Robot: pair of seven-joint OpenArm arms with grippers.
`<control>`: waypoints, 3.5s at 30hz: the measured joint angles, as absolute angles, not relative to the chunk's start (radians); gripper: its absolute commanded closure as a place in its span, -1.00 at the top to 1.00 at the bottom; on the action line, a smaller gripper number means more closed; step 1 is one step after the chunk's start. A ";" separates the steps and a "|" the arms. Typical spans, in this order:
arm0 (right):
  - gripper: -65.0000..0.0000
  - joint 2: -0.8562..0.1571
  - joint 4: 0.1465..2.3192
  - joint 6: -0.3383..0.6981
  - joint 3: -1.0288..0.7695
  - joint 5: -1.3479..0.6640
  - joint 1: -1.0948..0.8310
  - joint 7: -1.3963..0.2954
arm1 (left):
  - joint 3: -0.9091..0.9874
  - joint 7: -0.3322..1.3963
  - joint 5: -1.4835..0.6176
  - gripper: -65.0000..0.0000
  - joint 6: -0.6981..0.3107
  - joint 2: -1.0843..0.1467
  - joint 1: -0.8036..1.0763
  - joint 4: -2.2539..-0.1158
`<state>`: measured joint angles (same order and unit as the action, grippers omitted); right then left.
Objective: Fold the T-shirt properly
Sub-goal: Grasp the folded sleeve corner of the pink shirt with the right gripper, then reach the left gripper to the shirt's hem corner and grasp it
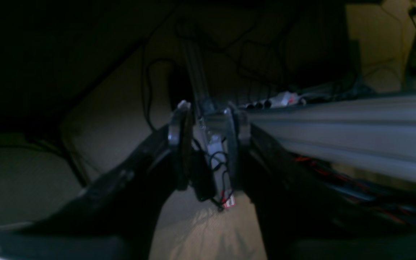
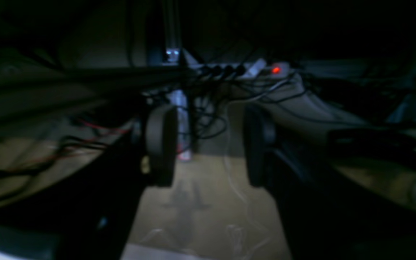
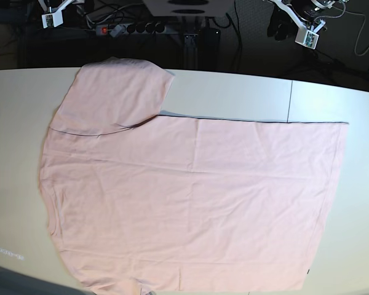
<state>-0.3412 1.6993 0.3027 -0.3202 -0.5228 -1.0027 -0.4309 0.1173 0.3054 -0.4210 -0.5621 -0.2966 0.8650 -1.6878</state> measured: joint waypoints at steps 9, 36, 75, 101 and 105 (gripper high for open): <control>0.11 -0.348 1.866 0.314 -0.482 -0.714 -0.972 -0.470 | 0.117 0.311 -0.472 -0.40 -0.562 -0.294 0.867 -1.744; 0.11 -0.360 1.592 0.385 -0.418 -0.891 -0.626 -0.519 | 0.117 0.367 -0.472 -0.40 -0.563 -0.297 0.902 -1.744; -1.00 -0.354 1.593 0.421 -0.171 -0.631 -0.533 -0.379 | 0.368 0.502 -0.650 0.06 -0.566 -0.352 0.902 -1.942; -1.00 -0.354 1.592 0.421 -0.170 -0.630 -0.532 -0.381 | 0.356 0.595 -0.833 0.06 -0.562 -0.663 0.301 -1.217; -1.00 -0.354 1.592 0.421 -0.170 -0.631 -0.532 -0.382 | 0.309 0.670 -0.891 0.06 -0.581 -0.682 0.219 -1.157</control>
<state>-0.3542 1.5921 0.4210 -0.1703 -0.6308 -0.5320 -0.3824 0.3092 0.6701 -0.8913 -0.5808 -0.6823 0.2192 -1.1572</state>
